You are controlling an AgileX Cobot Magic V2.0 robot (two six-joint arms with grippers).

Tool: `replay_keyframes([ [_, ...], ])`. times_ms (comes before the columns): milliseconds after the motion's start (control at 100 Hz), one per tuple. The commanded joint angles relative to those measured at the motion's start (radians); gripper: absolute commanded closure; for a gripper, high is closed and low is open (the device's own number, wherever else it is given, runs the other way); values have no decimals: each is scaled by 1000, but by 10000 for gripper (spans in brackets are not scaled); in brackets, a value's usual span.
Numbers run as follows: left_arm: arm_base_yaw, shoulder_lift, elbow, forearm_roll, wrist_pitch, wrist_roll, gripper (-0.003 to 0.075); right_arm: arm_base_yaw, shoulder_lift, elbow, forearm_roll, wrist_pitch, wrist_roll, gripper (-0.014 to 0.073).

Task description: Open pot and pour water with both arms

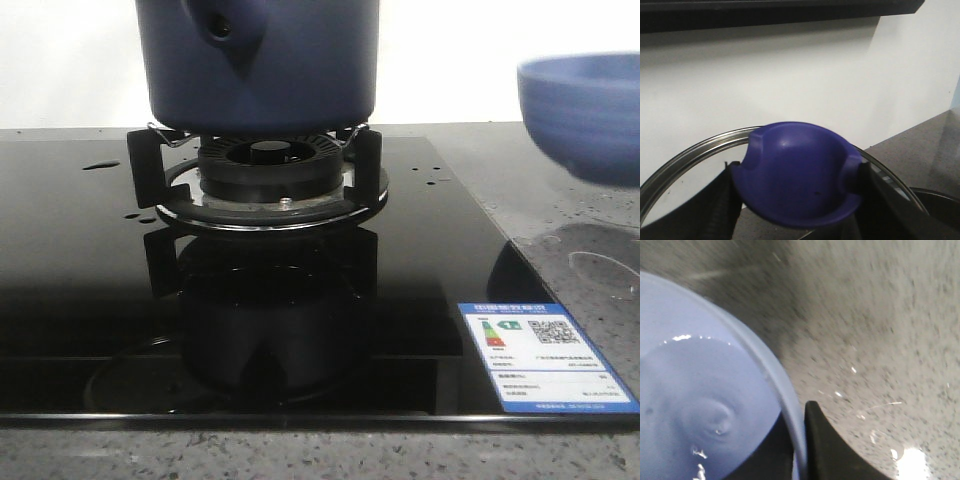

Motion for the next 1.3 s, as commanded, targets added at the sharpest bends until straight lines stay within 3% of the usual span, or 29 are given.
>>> replay_keyframes([
  [0, 4, -45, -39, -72, -20, -1, 392, -6, -33, -100, 79, 2, -28, 667],
  [280, 4, -45, -39, -72, -93, -1, 392, 92, -27, -351, 162, 63, -34, 657],
  [680, 4, -45, -39, -72, -199, -1, 392, 378, 136, -663, 186, 11, -30, 646],
  [1040, 4, -45, -39, -72, -275, -1, 393, 492, 249, -679, 187, -297, -94, 646],
  [1290, 4, -45, -39, -72, -279, -1, 393, 542, 180, -445, 187, -701, -240, 646],
])
